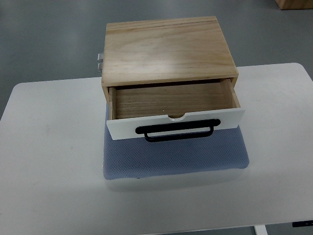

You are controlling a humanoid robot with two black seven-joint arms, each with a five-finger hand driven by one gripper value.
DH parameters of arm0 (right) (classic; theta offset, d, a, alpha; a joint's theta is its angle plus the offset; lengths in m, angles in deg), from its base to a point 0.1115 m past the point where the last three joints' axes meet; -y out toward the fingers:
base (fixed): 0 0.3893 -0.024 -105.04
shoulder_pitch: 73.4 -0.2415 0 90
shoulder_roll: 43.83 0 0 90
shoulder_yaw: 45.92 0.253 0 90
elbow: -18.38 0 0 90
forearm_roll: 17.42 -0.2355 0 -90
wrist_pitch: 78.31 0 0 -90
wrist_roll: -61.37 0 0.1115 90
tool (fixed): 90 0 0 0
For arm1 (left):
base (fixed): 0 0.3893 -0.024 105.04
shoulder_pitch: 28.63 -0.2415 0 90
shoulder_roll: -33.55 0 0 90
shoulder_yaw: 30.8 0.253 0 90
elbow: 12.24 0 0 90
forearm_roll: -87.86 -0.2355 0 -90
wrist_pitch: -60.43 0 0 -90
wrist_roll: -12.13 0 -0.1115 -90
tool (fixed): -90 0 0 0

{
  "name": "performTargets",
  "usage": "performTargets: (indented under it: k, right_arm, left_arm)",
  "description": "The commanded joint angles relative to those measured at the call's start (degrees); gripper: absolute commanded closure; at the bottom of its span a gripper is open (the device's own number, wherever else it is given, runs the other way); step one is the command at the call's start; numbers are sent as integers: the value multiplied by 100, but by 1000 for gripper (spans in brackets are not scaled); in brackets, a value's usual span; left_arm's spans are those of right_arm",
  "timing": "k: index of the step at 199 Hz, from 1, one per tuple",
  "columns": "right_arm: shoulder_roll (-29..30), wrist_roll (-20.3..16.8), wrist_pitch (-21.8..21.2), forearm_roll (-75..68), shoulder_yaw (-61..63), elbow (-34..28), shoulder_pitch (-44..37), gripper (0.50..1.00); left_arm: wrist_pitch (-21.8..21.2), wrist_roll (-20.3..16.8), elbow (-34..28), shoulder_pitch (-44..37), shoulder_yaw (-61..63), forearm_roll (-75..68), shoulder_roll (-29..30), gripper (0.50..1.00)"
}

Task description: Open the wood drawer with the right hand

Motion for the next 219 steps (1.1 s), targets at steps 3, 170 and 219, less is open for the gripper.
performTargets:
  k: [3, 170, 219]
  right_arm:
    - [257, 59, 80, -62, 482, 708, 480, 556]
    - [2093, 68, -202, 53, 2038, 3924, 2352, 554]
    - [2331, 68, -175, 53, 2047, 4065, 2581, 554]
  left_arm:
    - [1, 0, 0, 0, 0, 0, 0, 500]
    - [1, 0, 0, 0, 0, 0, 0, 500]
    - [1, 0, 0, 0, 0, 0, 0, 500]
